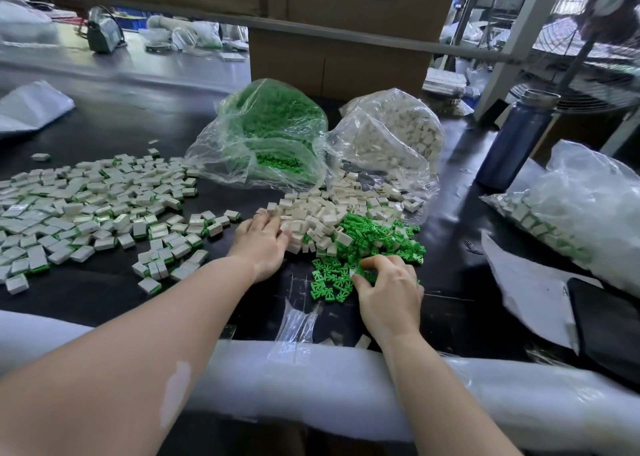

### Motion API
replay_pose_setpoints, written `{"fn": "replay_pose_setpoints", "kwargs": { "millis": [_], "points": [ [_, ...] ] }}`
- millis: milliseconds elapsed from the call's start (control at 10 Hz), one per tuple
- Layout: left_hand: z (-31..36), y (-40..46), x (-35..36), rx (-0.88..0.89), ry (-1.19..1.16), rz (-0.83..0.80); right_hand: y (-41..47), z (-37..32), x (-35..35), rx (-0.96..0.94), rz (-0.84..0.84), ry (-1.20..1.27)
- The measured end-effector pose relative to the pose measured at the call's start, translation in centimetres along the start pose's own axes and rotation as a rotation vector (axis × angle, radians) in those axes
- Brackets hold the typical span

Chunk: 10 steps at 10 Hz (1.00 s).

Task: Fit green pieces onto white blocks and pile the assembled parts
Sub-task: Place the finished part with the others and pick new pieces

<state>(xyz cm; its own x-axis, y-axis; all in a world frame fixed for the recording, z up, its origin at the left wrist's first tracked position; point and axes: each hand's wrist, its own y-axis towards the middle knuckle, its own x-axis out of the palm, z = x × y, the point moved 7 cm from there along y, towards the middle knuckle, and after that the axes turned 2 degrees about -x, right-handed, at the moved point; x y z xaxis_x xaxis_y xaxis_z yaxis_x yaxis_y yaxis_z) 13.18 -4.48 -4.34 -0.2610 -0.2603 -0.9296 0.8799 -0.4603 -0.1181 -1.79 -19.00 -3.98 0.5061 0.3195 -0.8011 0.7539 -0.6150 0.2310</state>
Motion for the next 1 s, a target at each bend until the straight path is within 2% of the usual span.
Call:
{"fn": "replay_pose_setpoints", "kwargs": {
  "millis": [500,700,1000],
  "points": [
    [2.3,-3.4,2.2,0.02,-0.094,0.05,-0.1,0.0,-0.2,0.001,0.002,0.01],
    [2.9,-4.8,2.2,0.067,-0.115,0.156,-0.2,0.0,-0.2,0.001,0.01,0.018],
    [1.9,-5.8,1.2,0.057,-0.505,0.301,-0.2,0.1,-0.2,-0.006,0.009,0.024]
  ]
}}
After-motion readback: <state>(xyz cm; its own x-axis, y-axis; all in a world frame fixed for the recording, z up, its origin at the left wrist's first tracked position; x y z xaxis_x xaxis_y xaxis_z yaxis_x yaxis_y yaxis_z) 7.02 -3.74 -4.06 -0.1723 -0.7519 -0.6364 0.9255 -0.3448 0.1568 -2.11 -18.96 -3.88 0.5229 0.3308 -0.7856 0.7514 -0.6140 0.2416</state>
